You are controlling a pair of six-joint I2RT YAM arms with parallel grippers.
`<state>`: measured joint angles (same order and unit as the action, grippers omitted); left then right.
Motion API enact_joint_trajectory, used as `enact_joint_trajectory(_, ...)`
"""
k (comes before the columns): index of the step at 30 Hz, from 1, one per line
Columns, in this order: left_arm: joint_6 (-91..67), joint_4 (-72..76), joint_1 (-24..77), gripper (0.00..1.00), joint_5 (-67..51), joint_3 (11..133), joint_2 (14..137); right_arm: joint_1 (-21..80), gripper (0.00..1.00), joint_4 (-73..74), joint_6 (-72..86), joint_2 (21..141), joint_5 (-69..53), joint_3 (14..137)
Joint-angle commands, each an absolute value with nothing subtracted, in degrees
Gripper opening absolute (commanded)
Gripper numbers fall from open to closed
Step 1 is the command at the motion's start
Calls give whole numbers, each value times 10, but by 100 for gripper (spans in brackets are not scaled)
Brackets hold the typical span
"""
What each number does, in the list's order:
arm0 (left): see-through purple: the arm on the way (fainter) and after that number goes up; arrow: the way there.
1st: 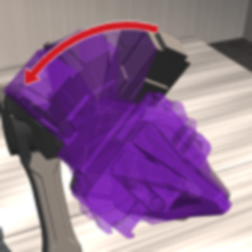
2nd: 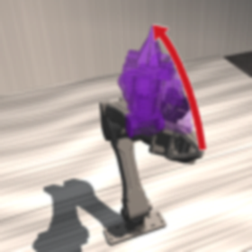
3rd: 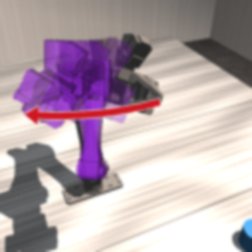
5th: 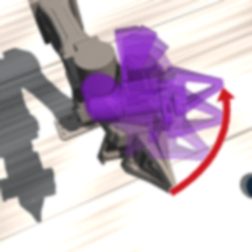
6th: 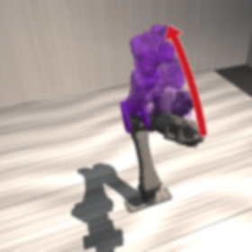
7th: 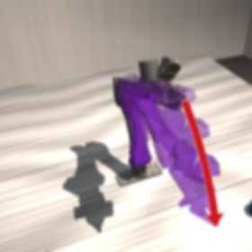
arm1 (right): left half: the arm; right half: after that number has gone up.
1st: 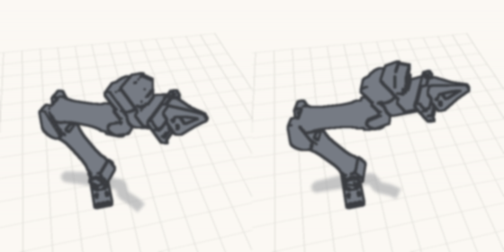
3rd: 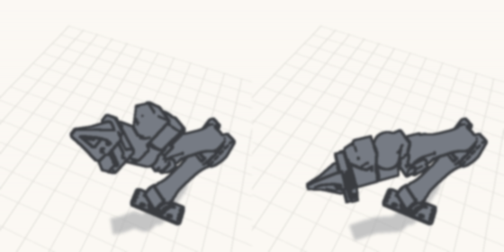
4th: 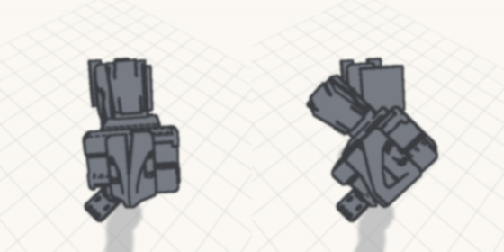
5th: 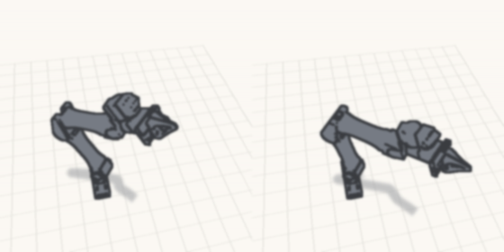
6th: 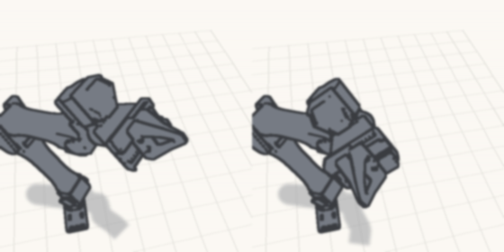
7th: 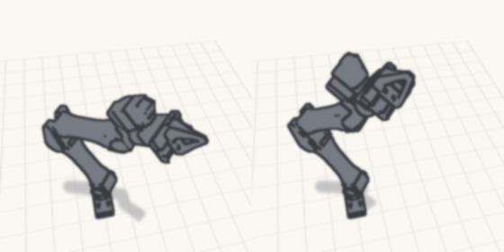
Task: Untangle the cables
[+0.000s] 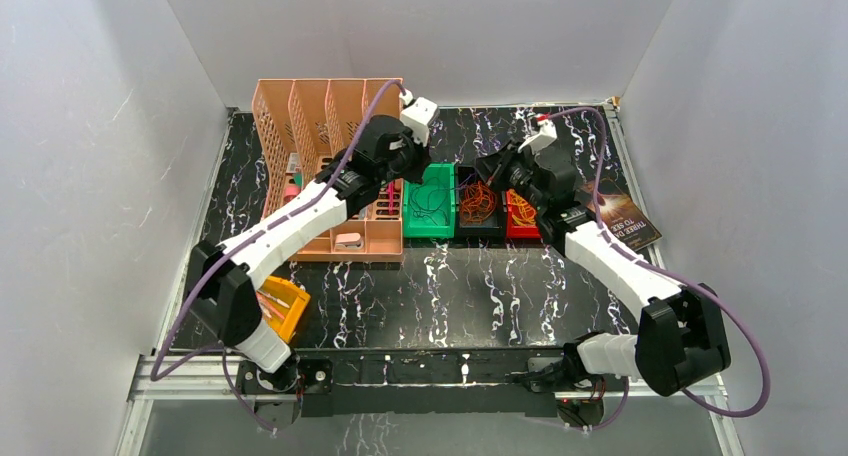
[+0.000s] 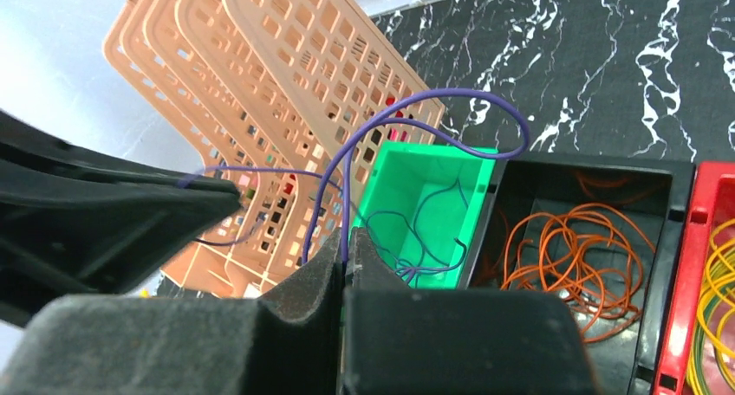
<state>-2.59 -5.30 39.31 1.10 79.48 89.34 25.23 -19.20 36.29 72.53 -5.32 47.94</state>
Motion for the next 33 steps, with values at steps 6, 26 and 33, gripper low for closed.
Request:
enact_joint_trajectory(6, -43, 21, 371, 0, -39, 794, 966, 228, 0, -280, 373, 749, -136, 527)
enact_joint_trajectory(26, -60, 63, 346, 0, -53, 807, 1065, 226, 0, -389, 317, 887, -184, 582)
enact_joint_trajectory(33, -52, 59, 346, 10, -47, 781, 1061, 222, 0, -388, 307, 893, -180, 581)
